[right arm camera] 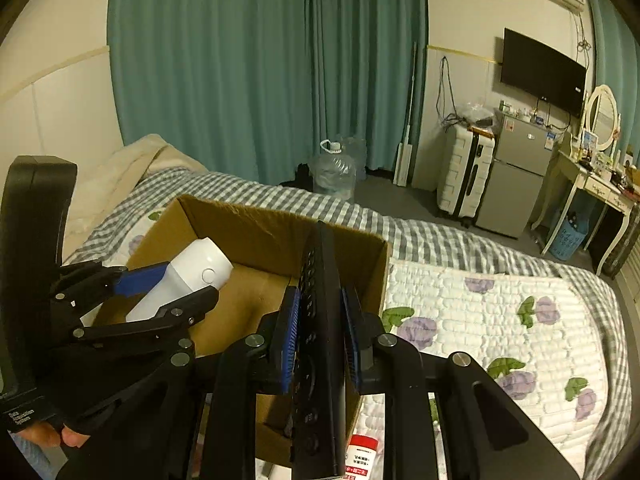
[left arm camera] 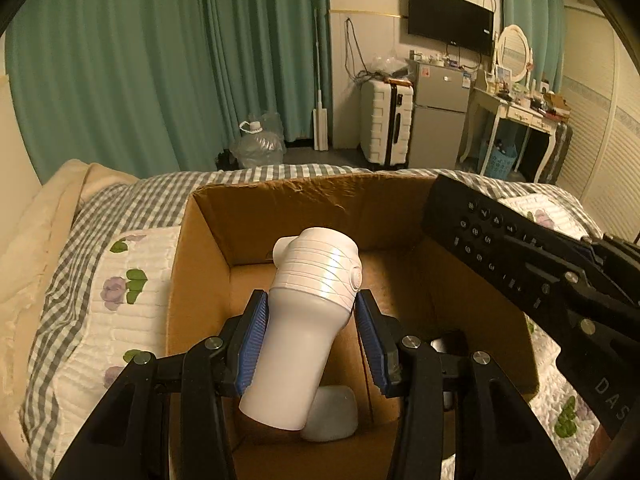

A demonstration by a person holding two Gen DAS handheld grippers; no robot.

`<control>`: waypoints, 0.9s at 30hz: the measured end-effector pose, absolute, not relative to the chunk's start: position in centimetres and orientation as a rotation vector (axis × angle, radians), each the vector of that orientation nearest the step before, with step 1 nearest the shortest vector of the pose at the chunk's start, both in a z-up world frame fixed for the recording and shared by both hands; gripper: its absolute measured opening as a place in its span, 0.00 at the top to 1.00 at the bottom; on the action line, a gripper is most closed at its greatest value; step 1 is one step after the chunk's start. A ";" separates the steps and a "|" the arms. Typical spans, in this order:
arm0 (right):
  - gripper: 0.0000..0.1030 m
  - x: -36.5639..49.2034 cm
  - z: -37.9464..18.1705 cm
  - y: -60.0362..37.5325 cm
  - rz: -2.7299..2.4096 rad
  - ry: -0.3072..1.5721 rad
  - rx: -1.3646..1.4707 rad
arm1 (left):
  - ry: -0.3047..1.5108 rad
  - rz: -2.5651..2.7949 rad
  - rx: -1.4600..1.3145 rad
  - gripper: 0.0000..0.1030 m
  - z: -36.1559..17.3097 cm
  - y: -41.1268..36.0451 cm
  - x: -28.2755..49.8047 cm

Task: Organize rigid objects
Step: 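Lower the hair dryer and remote into the box and open both tools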

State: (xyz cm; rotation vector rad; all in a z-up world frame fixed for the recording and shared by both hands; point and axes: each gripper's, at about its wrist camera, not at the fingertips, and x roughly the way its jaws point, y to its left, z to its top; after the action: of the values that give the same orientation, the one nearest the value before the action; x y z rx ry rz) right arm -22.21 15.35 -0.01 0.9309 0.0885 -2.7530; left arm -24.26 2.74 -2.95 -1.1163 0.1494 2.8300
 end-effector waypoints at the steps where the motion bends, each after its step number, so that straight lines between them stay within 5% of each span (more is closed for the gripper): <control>1: 0.80 -22.3 -0.1 15.3 -2.752 0.086 0.933 | 0.143 2.836 -1.111 0.50 -3.0 2.8 -24.4; 3: 0.80 -22.2 -0.1 15.4 -2.750 0.083 0.933 | 0.132 2.854 -1.110 0.34 -2.8 2.6 -24.4; 24: 0.79 -25.9 -3.2 13.9 -2.737 0.035 0.932 | 0.205 2.917 -1.049 0.34 -2.2 1.4 -23.8; 27: 0.59 -25.3 -2.3 14.3 -2.750 0.028 0.918 | 0.201 2.919 -1.047 0.33 -1.9 1.3 -23.4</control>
State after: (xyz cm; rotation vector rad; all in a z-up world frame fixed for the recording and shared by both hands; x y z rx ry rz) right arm -25.32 14.33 -2.35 0.9181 0.0278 -2.7496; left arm -23.40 1.31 -1.89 -1.0468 0.2008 2.9194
